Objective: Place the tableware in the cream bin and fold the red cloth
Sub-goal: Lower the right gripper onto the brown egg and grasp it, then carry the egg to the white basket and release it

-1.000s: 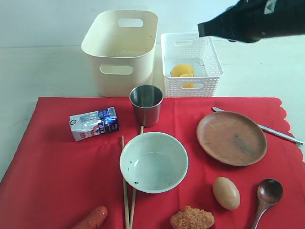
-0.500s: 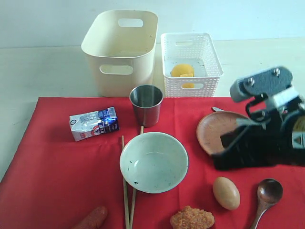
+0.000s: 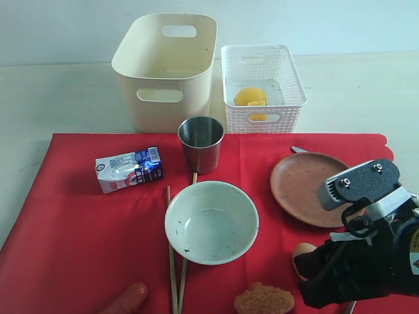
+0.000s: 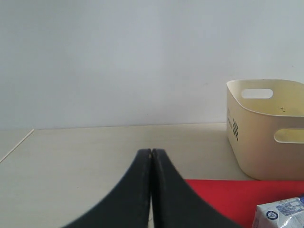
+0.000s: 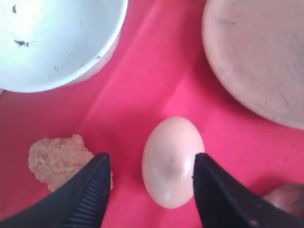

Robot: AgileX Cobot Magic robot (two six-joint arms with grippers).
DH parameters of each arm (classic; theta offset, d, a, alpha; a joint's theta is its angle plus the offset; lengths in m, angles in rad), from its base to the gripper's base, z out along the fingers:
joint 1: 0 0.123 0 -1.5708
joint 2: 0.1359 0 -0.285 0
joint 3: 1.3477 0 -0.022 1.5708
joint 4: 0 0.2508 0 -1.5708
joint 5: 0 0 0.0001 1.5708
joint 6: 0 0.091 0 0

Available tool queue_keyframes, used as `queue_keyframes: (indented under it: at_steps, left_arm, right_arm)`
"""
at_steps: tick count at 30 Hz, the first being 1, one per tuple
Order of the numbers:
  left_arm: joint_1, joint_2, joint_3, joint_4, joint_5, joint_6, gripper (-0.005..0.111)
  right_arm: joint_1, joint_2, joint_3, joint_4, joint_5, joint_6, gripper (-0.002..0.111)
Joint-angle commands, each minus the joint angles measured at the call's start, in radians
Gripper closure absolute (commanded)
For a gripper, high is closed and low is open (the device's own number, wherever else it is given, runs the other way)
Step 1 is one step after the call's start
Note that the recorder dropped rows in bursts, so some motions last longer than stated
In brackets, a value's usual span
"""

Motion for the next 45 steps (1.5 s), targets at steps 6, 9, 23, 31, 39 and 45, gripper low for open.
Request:
queue_keyframes:
  at_steps: [6, 9, 23, 31, 39, 45]
  left_arm:
    - [0.001, -0.006, 0.003, -0.014, 0.002, 0.001, 0.104]
    - [0.001, -0.006, 0.003, -0.014, 0.002, 0.001, 0.104]
    - [0.001, -0.006, 0.003, -0.014, 0.002, 0.001, 0.104]
    - [0.001, -0.006, 0.003, -0.014, 0.002, 0.001, 0.104]
    - [0.001, -0.006, 0.003, -0.014, 0.002, 0.001, 0.104]
    - [0.001, -0.006, 0.003, -0.014, 0.002, 0.001, 0.104]
  right_arm:
    - [0.004, -0.006, 0.006, -0.021, -0.032, -0.048, 0.048]
    - [0.004, 0.008, 0.006, -0.029, -0.041, -0.048, 0.048]
    - [0.004, 0.249, 0.004, -0.036, -0.170, -0.060, 0.059]
    - [0.004, 0.249, 0.004, -0.031, -0.178, -0.060, 0.094]
    - [0.004, 0.192, -0.045, -0.031, -0.188, -0.057, 0.108]
    - [0.004, 0.094, -0.146, -0.034, -0.186, -0.120, 0.108]
